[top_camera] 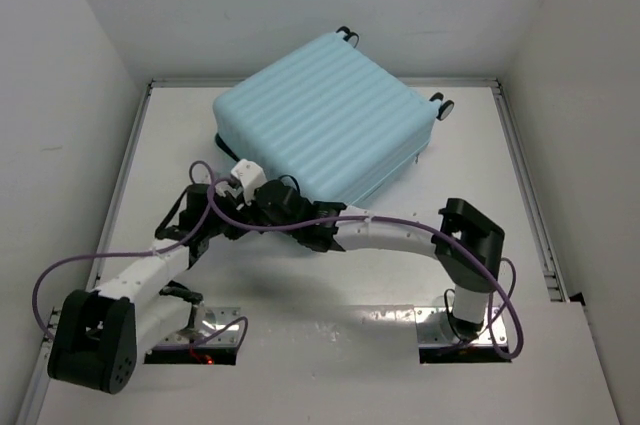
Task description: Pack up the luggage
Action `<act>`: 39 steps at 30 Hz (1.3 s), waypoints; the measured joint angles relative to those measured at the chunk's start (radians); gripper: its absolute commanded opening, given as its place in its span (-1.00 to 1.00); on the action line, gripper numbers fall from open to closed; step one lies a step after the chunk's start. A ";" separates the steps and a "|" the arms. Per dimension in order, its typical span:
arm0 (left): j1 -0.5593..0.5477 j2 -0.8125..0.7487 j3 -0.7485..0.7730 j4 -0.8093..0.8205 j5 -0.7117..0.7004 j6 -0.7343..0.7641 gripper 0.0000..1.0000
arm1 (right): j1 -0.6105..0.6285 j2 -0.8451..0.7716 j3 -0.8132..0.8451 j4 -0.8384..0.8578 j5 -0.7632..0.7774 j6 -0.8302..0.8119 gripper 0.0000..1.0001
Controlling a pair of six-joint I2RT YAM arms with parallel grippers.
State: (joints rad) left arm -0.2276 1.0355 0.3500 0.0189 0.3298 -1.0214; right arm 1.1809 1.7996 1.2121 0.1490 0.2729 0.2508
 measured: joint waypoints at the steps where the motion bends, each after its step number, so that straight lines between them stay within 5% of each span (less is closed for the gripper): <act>1: 0.025 -0.023 -0.004 -0.021 -0.003 0.008 -0.72 | -0.001 0.015 0.028 0.015 -0.008 -0.006 -1.00; 2: 0.050 -0.042 -0.008 -0.040 -0.005 0.019 -0.07 | -0.002 0.032 0.060 0.032 -0.015 -0.013 -1.00; 3: 0.077 -0.060 -0.010 -0.061 -0.005 0.035 0.12 | -0.006 0.048 0.088 0.046 -0.021 -0.017 -1.00; 9: 0.250 -0.120 -0.013 -0.159 0.029 0.118 0.42 | -0.063 0.183 0.276 0.103 -0.055 -0.057 -0.91; 11: 0.300 -0.122 -0.004 -0.177 0.074 0.157 0.45 | -0.112 0.222 0.333 0.092 -0.098 -0.058 -0.40; 15: 0.319 -0.124 0.079 -0.216 0.147 0.245 0.39 | -0.179 0.180 0.320 0.061 -0.224 -0.061 0.11; 21: 0.315 -0.131 0.113 -0.134 0.191 0.216 0.00 | -0.306 -0.168 0.226 -0.088 -0.285 -0.132 0.17; 27: 0.248 0.073 0.122 0.066 0.151 0.148 -0.02 | -0.879 -0.335 0.317 -0.128 -0.271 -0.148 0.17; 32: 0.215 0.417 0.378 0.035 0.182 0.218 0.00 | -1.255 -0.177 0.423 -0.143 -0.320 -0.163 0.12; 39: 0.256 0.853 0.914 0.016 0.162 0.449 0.23 | -1.460 0.329 0.712 -0.195 -0.518 -0.145 0.15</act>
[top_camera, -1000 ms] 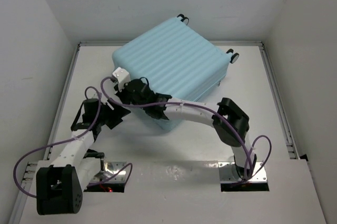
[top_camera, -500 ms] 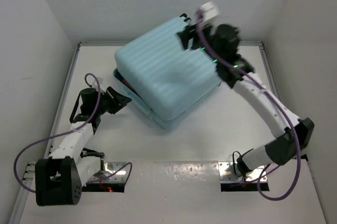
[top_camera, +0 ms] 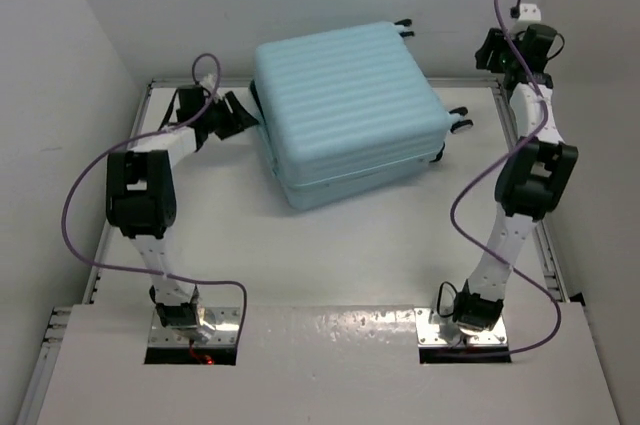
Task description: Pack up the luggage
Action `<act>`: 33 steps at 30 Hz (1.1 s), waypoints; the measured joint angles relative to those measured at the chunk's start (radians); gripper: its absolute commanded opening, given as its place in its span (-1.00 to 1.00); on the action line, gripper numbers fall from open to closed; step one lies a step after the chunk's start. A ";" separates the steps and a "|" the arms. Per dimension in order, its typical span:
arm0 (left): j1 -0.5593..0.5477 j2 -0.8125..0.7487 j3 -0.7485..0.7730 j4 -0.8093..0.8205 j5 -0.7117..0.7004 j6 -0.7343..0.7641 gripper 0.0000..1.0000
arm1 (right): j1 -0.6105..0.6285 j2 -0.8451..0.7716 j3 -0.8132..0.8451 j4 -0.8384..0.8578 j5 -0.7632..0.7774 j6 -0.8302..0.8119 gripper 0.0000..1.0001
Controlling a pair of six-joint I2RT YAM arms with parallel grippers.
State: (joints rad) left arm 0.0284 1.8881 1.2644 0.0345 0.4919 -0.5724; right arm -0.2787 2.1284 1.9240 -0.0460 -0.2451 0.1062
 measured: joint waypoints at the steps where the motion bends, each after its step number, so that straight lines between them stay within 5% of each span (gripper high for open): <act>1: 0.018 0.050 0.067 0.019 -0.013 0.018 0.23 | -0.008 0.049 0.025 -0.009 -0.037 0.011 0.18; 7: 0.137 0.112 0.185 0.041 -0.093 0.131 0.32 | -0.014 0.414 0.211 0.017 -0.229 0.130 0.18; 12: 0.157 0.092 0.187 -0.058 -0.116 0.225 0.34 | 0.043 0.459 0.071 0.133 -0.400 0.312 -0.05; 16: 0.162 0.025 0.087 -0.089 -0.071 0.228 0.34 | 0.114 0.388 -0.203 0.267 -0.565 0.493 -0.20; 23: 0.163 -0.078 -0.118 -0.090 0.049 0.118 0.34 | 0.206 -0.030 -0.750 0.439 -0.539 0.641 -0.18; 29: 0.157 -0.031 -0.014 -0.086 -0.064 0.100 0.25 | 0.280 -0.124 -0.756 0.278 -0.505 0.542 -0.02; 33: 0.127 0.034 0.062 -0.098 -0.114 0.116 0.21 | 0.253 -0.063 -0.588 0.139 -0.499 0.463 -0.02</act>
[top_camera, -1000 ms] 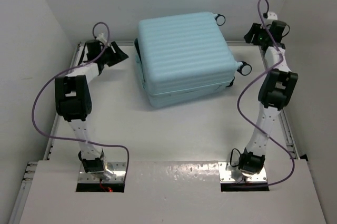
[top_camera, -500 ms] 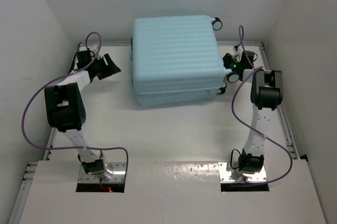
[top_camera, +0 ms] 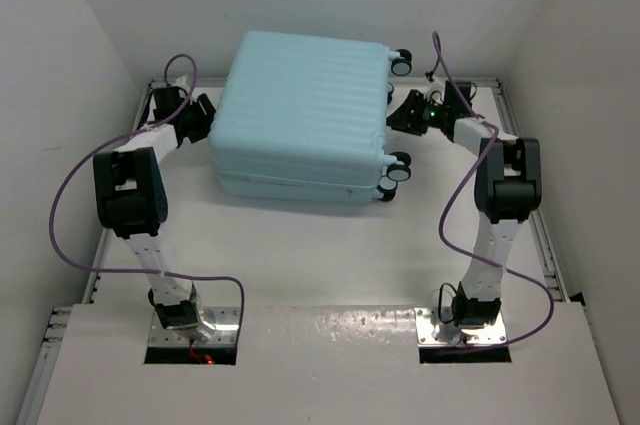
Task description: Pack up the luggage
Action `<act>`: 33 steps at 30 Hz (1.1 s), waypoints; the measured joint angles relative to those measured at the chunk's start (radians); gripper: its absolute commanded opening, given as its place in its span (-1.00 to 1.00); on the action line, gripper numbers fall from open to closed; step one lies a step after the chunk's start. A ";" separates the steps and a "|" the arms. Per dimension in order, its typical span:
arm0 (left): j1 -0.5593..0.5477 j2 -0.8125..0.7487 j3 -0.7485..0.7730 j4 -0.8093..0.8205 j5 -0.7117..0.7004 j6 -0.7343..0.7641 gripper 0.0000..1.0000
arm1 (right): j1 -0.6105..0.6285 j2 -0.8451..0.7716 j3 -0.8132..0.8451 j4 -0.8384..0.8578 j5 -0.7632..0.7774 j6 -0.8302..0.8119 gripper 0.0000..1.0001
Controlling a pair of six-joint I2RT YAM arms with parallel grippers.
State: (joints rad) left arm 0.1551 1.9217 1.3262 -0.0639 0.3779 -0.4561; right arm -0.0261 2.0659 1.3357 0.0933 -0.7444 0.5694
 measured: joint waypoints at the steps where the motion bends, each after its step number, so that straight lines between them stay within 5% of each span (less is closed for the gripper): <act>1: -0.007 0.013 0.017 -0.008 -0.014 0.008 0.21 | -0.010 0.030 0.067 -0.029 0.001 -0.011 -0.02; 6: -0.017 0.017 -0.001 0.050 -0.036 0.019 0.25 | -0.061 0.198 0.466 -0.142 0.005 -0.084 0.04; 11: -0.030 0.008 -0.010 0.068 -0.032 0.072 0.06 | -0.094 0.274 0.702 -0.246 -0.009 -0.132 0.13; 18: -0.052 0.120 0.137 -0.050 -0.051 0.174 -0.19 | -0.099 0.261 0.725 -0.350 -0.076 -0.198 0.16; 28: -0.072 0.216 0.314 -0.219 -0.030 0.249 -0.48 | -0.095 0.042 0.621 -0.581 -0.128 -0.326 0.22; 33: -0.077 0.193 0.262 -0.182 -0.022 0.257 -0.99 | -0.082 -0.058 0.660 -0.624 -0.065 -0.388 0.16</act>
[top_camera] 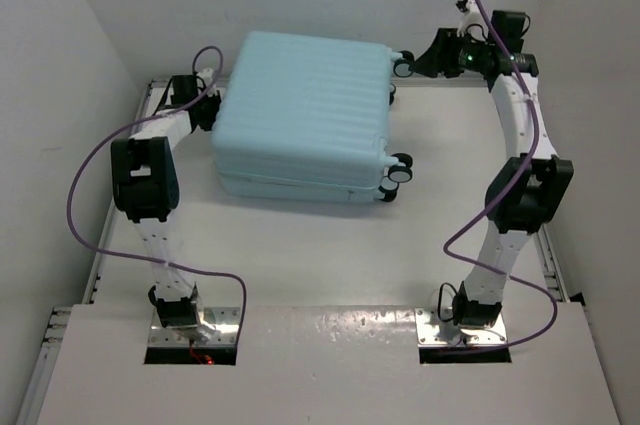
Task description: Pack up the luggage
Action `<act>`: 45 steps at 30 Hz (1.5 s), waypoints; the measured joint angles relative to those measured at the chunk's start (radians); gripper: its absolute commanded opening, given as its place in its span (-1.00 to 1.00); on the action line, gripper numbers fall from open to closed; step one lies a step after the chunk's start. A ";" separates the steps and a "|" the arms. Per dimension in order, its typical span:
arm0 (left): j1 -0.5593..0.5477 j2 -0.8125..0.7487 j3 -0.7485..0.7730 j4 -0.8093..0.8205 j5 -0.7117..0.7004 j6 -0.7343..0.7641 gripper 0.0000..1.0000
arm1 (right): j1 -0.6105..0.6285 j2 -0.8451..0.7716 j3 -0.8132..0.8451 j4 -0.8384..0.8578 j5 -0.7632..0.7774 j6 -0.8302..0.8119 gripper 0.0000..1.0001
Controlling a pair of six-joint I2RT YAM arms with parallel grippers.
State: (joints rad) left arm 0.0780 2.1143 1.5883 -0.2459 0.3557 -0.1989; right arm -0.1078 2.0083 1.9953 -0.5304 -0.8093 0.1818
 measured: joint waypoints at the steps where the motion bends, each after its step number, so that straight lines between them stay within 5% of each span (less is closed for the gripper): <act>1: -0.003 -0.014 -0.025 0.022 -0.005 0.000 -1.00 | 0.002 -0.018 -0.012 0.014 0.028 -0.007 0.13; 8: -0.015 -0.036 -0.034 -0.023 -0.021 0.012 -1.00 | 0.006 0.062 -0.020 0.086 0.268 -0.014 -0.33; 14: -0.010 -0.024 -0.021 -0.048 0.005 0.014 -1.00 | 0.010 0.218 -0.073 0.135 0.362 0.006 -0.26; 18: 0.031 -0.050 -0.144 0.137 0.127 -0.060 -1.00 | 0.035 0.309 -0.068 0.224 0.338 0.057 -0.06; 25: 0.070 -0.055 -0.225 0.281 0.240 -0.154 -1.00 | 0.108 0.541 0.196 0.467 0.221 0.191 0.05; 31: 0.077 -0.057 -0.235 0.291 0.256 -0.178 -1.00 | 0.150 0.370 -0.014 0.660 0.220 0.160 0.18; 38: 0.097 -0.093 -0.329 0.401 0.280 -0.286 -1.00 | 0.130 0.209 -0.080 0.628 0.307 0.058 0.26; 45: 0.120 -0.152 -0.450 0.476 0.313 -0.378 -1.00 | -0.071 -0.158 -0.463 0.523 0.364 -0.018 0.10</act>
State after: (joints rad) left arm 0.1978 1.9625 1.1381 0.2298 0.6685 -0.5770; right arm -0.1783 1.8503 1.5318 -0.0074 -0.4458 0.1638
